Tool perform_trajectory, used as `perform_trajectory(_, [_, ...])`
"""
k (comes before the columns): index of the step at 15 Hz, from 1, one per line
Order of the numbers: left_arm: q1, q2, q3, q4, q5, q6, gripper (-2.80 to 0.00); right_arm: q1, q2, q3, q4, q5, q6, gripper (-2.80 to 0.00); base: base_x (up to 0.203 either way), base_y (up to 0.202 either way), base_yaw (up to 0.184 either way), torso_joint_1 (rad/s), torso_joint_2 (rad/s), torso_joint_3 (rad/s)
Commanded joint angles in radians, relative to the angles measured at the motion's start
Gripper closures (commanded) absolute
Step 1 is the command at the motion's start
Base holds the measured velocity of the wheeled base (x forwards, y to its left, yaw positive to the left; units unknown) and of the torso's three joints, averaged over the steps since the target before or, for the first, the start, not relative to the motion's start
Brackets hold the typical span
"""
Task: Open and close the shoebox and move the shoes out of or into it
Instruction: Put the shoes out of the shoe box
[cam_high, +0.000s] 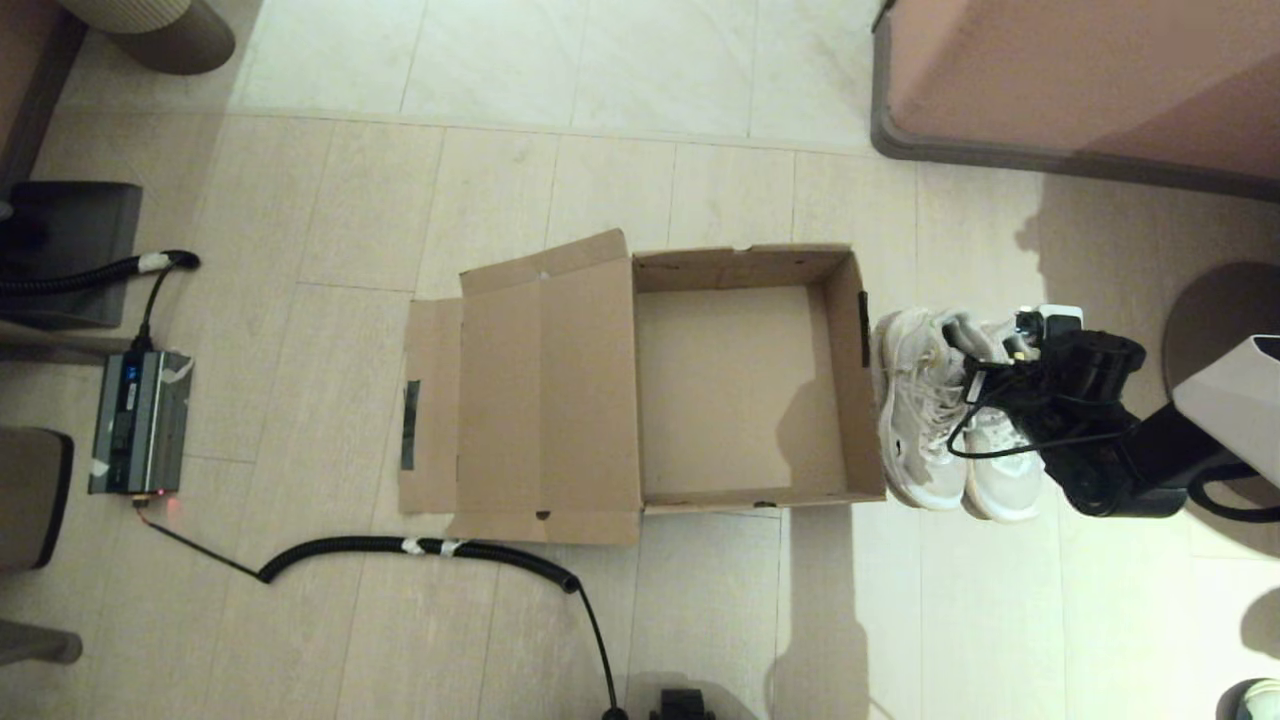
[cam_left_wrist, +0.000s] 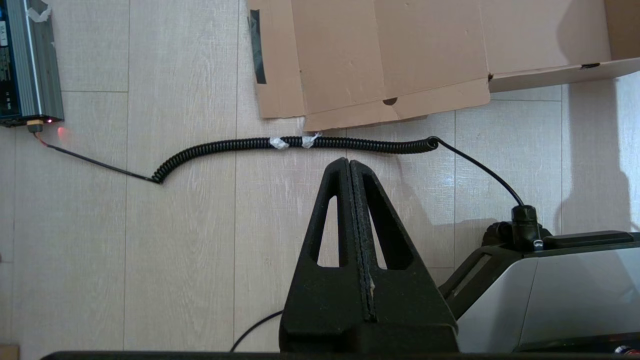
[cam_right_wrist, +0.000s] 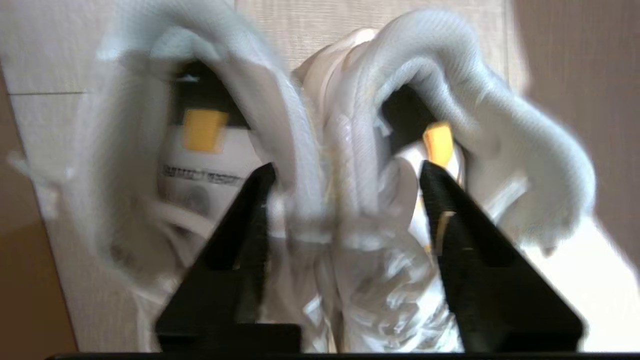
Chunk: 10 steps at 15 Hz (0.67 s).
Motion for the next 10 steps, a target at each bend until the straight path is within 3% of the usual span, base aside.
perform_trajectory(1, [0.000,0.000,0.008,0.000,0.000,0.000,0.00,0.000,-0.029,0.016,-0.005,-0.001,0.000,-2.80,0.000,0.000,0.000,0.000,0.00,0.000])
perform_trajectory(5, [0.000,0.000,0.008,0.000,0.000,0.000,0.00,0.000,-0.183,0.139,-0.003,-0.002,-0.005,-2.80,0.000,0.000,0.000,0.000,0.00,0.000])
perform_trajectory(10, [0.000,0.000,0.008,0.000,0.000,0.000,0.00,0.000,-0.519,0.381,-0.001,-0.003,-0.007,-2.80,0.000,0.000,0.000,0.000,0.00,0.000])
